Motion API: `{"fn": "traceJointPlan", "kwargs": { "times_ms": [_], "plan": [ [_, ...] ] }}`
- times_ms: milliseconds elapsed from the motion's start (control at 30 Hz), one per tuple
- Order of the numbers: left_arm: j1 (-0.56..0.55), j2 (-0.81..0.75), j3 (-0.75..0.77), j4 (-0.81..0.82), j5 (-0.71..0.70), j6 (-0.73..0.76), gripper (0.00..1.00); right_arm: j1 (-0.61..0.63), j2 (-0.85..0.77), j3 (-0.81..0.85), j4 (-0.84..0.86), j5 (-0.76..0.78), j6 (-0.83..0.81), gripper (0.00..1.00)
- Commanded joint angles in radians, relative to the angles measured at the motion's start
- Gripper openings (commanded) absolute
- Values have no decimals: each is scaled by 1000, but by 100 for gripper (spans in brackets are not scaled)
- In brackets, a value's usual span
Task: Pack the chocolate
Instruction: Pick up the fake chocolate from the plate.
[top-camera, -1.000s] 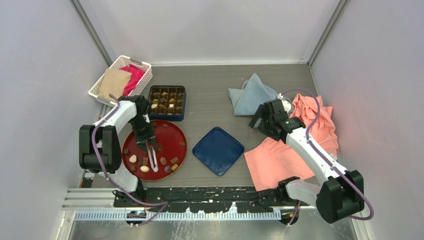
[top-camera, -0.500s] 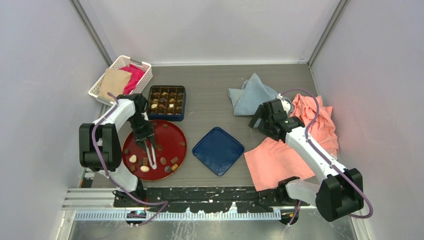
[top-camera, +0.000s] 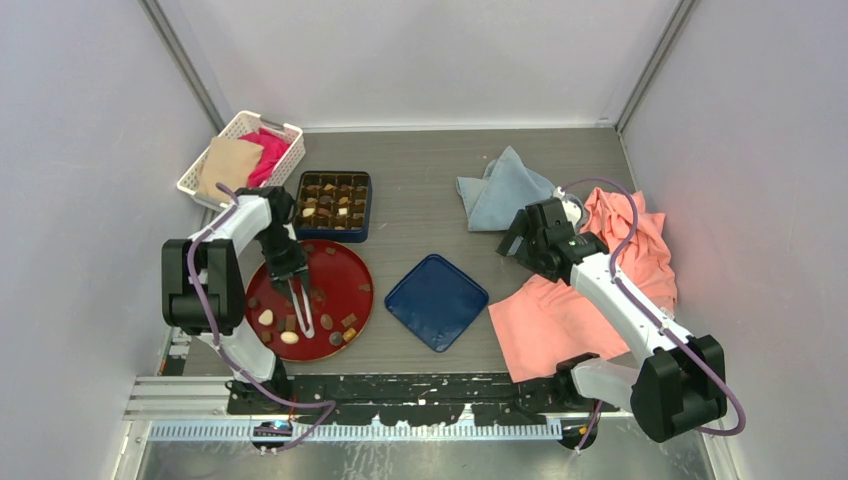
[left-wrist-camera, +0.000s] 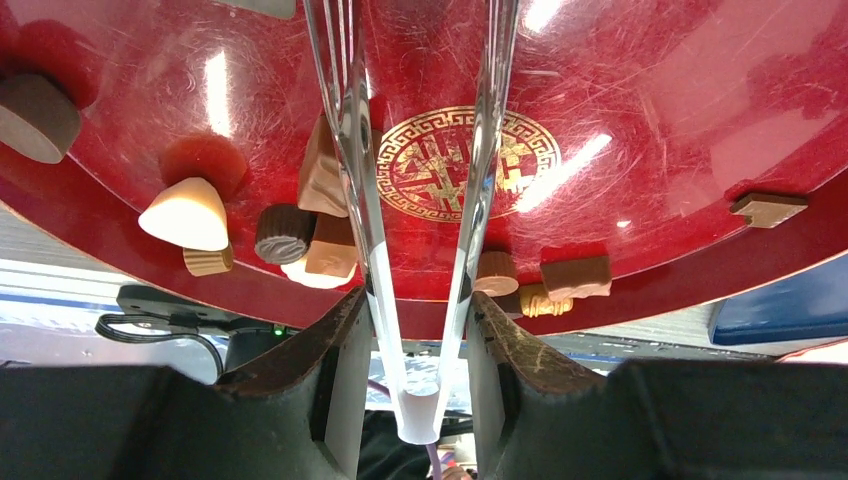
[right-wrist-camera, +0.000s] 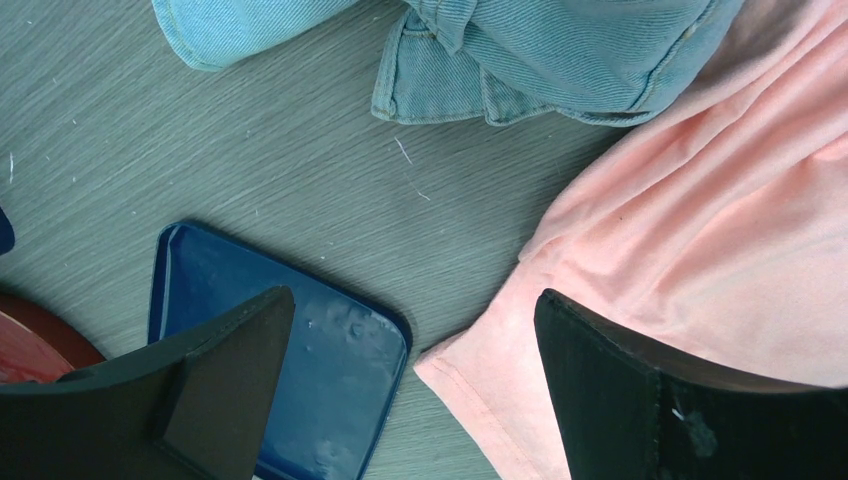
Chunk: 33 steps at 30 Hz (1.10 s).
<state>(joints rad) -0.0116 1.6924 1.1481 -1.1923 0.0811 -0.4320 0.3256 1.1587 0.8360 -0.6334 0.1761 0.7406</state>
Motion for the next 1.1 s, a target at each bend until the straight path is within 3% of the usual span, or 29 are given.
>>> {"fn": "traceJointPlan", "kwargs": {
  "times_ms": [0, 467, 833, 1067],
  "plan": [
    [7, 11, 42, 17, 11, 25, 36, 6, -7, 32, 27, 24, -1, 96],
    [7, -86, 32, -19, 72, -1, 0, 5, -8, 30, 28, 22, 2, 96],
    [-3, -211, 81, -69, 110, -25, 0, 5, 4, 26, 45, 11, 11, 96],
    [-204, -98, 355, -142, 45, 8, 0, 5, 4, 33, 46, 8, 13, 95]
  ]
}}
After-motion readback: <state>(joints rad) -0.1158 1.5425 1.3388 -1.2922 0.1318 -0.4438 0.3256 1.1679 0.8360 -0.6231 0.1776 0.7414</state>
